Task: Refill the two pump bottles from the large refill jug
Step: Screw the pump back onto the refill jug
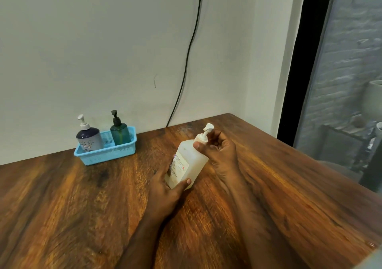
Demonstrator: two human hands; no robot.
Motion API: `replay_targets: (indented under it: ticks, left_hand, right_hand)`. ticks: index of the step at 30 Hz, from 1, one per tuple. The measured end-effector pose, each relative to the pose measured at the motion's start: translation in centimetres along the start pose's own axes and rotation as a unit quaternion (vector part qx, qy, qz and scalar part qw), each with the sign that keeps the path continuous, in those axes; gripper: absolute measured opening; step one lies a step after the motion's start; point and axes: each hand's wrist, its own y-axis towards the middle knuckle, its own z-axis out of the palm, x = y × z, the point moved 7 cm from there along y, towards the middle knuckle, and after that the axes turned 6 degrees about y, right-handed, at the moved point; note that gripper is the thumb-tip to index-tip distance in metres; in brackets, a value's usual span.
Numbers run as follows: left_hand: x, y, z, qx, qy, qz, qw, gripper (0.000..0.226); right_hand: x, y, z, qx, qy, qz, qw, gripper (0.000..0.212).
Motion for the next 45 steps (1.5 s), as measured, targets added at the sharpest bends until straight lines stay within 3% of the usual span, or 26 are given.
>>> replay_targets:
  ticks: [3, 6, 9, 13, 15, 19, 21, 24, 26, 28, 31, 35, 40, 45]
  left_hand:
    - [0.1, 0.0, 0.0, 0.004, -0.003, -0.003, 1.0, 0.093]
    - [0.0, 0.0, -0.1, 0.009, -0.01, 0.002, 1.0, 0.085]
    - [-0.2, 0.0, -0.1, -0.001, 0.01, 0.009, 1.0, 0.08]
    - [-0.8, 0.0, -0.1, -0.009, 0.039, 0.035, 0.999, 0.077]
    - [-0.9, 0.0, -0.2, -0.002, 0.028, 0.031, 0.999, 0.077]
    - [-0.8, -0.1, -0.4, 0.005, -0.007, 0.014, 1.0, 0.068]
    - [-0.9, -0.1, -0.4, 0.008, -0.008, 0.014, 1.0, 0.058]
    - [-1.1, -0.3, -0.3, 0.008, -0.006, 0.014, 1.0, 0.058]
    - [-0.9, -0.2, -0.3, 0.004, -0.004, 0.009, 1.0, 0.07]
    - [-0.9, -0.2, -0.2, 0.007, 0.005, 0.012, 1.0, 0.073]
    - [-0.8, -0.2, -0.4, 0.01, 0.01, 0.011, 1.0, 0.079]
    - [-0.9, -0.1, -0.5, 0.039, -0.022, 0.012, 0.999, 0.07]
    - [-0.3, 0.1, -0.2, 0.058, -0.041, 0.004, 0.997, 0.077]
    - [-0.7, -0.1, -0.3, 0.021, -0.02, 0.019, 0.999, 0.064]
  right_hand:
    - [0.1, -0.4, 1.0, 0.091, 0.089, 0.037, 0.991, 0.022]
    - [0.4, -0.6, 1.6, 0.134, 0.057, 0.014, 0.989, 0.023]
    - [0.8, -0.6, 0.6, 0.04, 0.04, -0.001, 0.998, 0.023]
    - [0.6, -0.6, -0.7, -0.085, -0.019, -0.019, 0.996, 0.038]
    - [0.3, -0.6, -0.1, -0.048, 0.001, -0.005, 0.999, 0.038]
    - [0.4, -0.9, 1.6, 0.119, 0.152, 0.048, 0.98, 0.035]
    - [0.5, -1.0, 1.7, 0.15, 0.124, 0.038, 0.98, 0.027]
    - [0.4, -0.7, 0.7, 0.053, 0.06, 0.004, 0.997, 0.019]
    - [0.1, -0.6, 0.0, -0.014, 0.054, -0.004, 0.998, 0.026]
    - [0.1, -0.5, -0.2, -0.026, 0.04, -0.005, 0.999, 0.036]
    - [-0.1, -0.6, 0.9, 0.072, 0.054, 0.018, 0.996, 0.045]
    - [0.2, -0.9, 1.7, 0.185, 0.035, 0.011, 0.982, 0.033]
    - [0.6, -0.6, 1.0, 0.114, 0.018, 0.001, 0.993, 0.028]
    - [0.4, -0.5, 1.3, 0.054, 0.016, -0.006, 0.998, 0.031]
